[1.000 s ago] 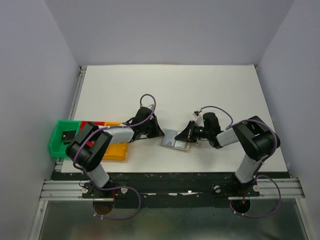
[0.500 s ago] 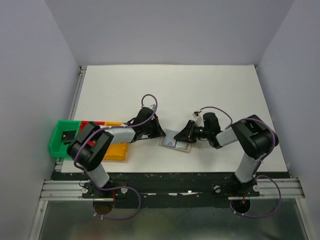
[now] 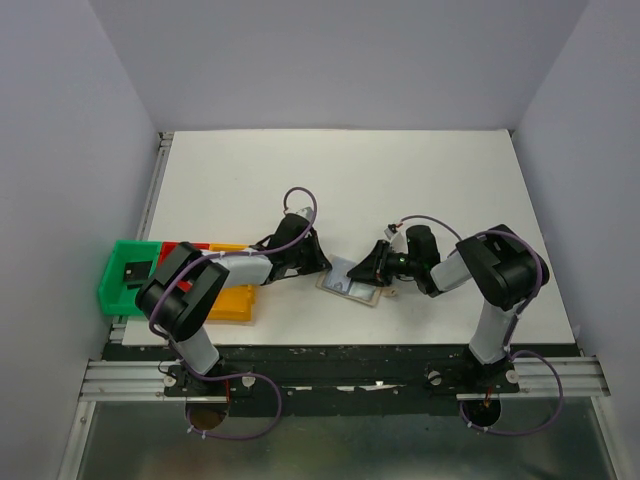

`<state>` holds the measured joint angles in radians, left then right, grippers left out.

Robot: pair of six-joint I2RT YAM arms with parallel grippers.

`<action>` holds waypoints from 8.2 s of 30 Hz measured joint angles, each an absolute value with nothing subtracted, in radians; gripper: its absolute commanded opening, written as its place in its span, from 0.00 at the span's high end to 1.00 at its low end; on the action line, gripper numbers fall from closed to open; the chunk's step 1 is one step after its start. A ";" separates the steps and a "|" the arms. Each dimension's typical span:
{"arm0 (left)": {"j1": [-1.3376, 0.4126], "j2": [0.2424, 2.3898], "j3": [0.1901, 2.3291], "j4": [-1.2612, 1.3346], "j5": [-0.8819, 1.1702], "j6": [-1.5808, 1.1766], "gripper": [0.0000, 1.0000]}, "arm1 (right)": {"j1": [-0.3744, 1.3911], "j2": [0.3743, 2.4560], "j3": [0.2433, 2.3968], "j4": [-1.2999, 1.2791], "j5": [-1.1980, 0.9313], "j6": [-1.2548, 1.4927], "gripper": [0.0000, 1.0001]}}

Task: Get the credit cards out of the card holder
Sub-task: Remove the credit card from the card holder, then place the credit card at the center of the board.

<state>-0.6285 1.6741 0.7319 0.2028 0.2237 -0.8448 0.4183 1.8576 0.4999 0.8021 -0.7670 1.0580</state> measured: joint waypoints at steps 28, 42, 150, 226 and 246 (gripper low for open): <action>-0.652 1.666 0.724 0.207 0.142 -0.869 1.00 | 0.418 1.800 0.488 0.756 -0.730 1.023 1.00; -0.662 1.647 0.707 0.202 0.126 -0.888 1.00 | 0.397 1.724 0.496 0.591 -0.682 0.940 0.98; -0.702 1.684 0.754 0.201 0.099 -0.867 1.00 | 0.389 1.618 0.625 0.266 -0.732 0.796 1.00; -0.690 1.198 0.891 0.078 1.083 -0.329 0.40 | 0.759 1.223 1.343 -1.063 -0.640 -0.029 1.00; -0.718 1.235 0.892 0.063 1.086 -0.312 0.90 | 0.780 1.240 1.355 -1.094 -0.596 -0.047 1.00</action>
